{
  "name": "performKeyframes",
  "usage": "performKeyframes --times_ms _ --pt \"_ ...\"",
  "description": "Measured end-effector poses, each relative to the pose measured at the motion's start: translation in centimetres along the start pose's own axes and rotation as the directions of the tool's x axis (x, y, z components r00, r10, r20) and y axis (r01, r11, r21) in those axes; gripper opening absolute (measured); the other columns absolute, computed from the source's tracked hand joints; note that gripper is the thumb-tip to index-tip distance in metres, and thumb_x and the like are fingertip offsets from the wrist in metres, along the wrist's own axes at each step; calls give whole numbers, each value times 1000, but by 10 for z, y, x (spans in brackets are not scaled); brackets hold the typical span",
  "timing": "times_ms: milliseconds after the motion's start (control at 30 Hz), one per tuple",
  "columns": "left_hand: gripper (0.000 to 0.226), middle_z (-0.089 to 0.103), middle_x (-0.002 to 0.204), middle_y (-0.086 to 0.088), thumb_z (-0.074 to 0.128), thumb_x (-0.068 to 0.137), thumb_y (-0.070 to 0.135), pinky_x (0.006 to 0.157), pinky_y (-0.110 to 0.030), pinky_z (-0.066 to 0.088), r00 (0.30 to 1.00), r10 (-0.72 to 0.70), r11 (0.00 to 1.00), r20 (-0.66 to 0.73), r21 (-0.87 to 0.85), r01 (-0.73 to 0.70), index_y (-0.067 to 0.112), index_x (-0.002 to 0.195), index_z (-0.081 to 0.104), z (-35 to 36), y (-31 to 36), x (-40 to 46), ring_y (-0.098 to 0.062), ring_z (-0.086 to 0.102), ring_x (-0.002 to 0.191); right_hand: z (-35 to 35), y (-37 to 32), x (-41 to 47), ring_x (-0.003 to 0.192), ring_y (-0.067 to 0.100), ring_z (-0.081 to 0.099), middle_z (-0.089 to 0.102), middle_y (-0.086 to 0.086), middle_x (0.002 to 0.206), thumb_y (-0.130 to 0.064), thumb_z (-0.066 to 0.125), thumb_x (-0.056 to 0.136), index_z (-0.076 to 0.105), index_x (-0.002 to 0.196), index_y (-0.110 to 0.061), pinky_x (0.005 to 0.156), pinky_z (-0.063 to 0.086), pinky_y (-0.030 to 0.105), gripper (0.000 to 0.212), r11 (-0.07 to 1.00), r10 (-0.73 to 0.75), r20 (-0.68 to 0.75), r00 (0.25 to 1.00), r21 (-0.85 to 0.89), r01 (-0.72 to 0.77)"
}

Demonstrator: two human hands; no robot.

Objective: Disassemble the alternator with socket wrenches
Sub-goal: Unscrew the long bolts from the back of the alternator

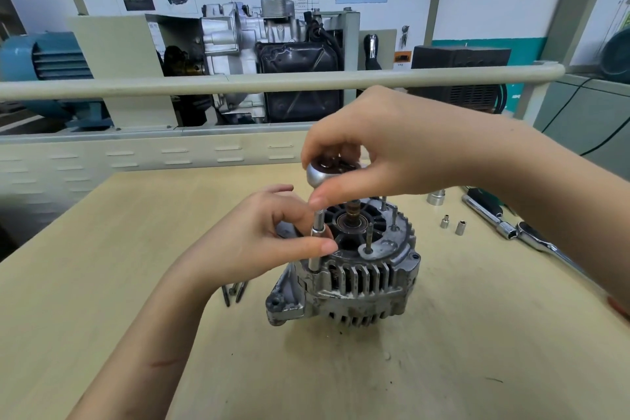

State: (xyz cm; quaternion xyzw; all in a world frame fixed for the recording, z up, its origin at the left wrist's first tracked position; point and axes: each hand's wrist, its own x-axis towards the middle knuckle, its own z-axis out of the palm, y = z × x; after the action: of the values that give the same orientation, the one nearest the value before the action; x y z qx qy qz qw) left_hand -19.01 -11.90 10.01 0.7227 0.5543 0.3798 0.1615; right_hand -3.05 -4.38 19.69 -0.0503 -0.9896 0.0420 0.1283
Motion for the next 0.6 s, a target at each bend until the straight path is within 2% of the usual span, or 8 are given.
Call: performKeyframes --times_ms 67,133,233,333,367,433,500,600 --pt "39 71 84 -1 74 66 43 79 -25 50 998 -29 997 51 -64 32 5 71 70 -3 0 0 -14 64 83 1 1 1 76 8 52 64 -5 79 -43 58 83 66 96 -12 66 40 21 35 1000 -16 0 1000 -12 16" --pt "24 72 87 12 71 72 33 72 -17 50 993 -25 992 117 -118 39 12 80 74 -5 1 -1 -5 66 85 1 1 2 82 7 53 66 -4 87 -34 61 86 65 102 -12 71 40 18 28 999 -39 0 999 -4 39" --pt "20 73 90 7 72 74 24 75 -11 48 992 -27 987 120 -152 45 7 85 74 -8 -2 -2 0 66 88 2 1 4 93 0 50 65 -8 96 -28 62 87 63 111 -13 80 38 11 29 998 -58 14 998 23 58" --pt "23 73 86 6 72 71 27 74 -11 48 995 -25 991 96 -129 38 5 77 73 -9 2 -4 -2 67 83 1 -2 6 90 -3 50 61 -12 91 -30 62 86 63 111 -14 80 39 11 29 998 -62 24 998 2 62" --pt "26 73 84 3 76 72 31 73 -15 49 996 -24 994 84 -108 33 5 75 73 -9 3 -4 -6 67 82 1 -2 7 87 -2 51 61 -12 89 -33 62 86 64 108 -14 77 41 13 29 998 -59 27 998 -11 59" --pt "43 70 80 -12 77 66 44 76 -35 52 999 -22 999 45 -47 24 2 72 70 -8 3 -4 -23 66 79 1 -4 8 77 2 50 61 -10 78 -40 61 83 65 98 -13 67 40 16 32 998 -42 31 999 -39 43" --pt "53 66 80 -22 76 61 50 79 -51 47 999 -34 999 12 -20 34 -2 69 66 -7 4 -3 -37 62 81 2 -6 7 66 2 47 54 -11 66 -48 58 80 64 90 -11 60 37 16 38 998 -10 25 1000 -55 11" --pt "50 67 79 -18 79 61 50 79 -56 47 999 -52 998 15 -39 53 2 69 67 -5 6 -2 -38 61 81 3 -6 5 64 6 49 58 -8 69 -49 57 80 65 94 -12 62 37 17 40 998 -8 21 1000 -58 9"
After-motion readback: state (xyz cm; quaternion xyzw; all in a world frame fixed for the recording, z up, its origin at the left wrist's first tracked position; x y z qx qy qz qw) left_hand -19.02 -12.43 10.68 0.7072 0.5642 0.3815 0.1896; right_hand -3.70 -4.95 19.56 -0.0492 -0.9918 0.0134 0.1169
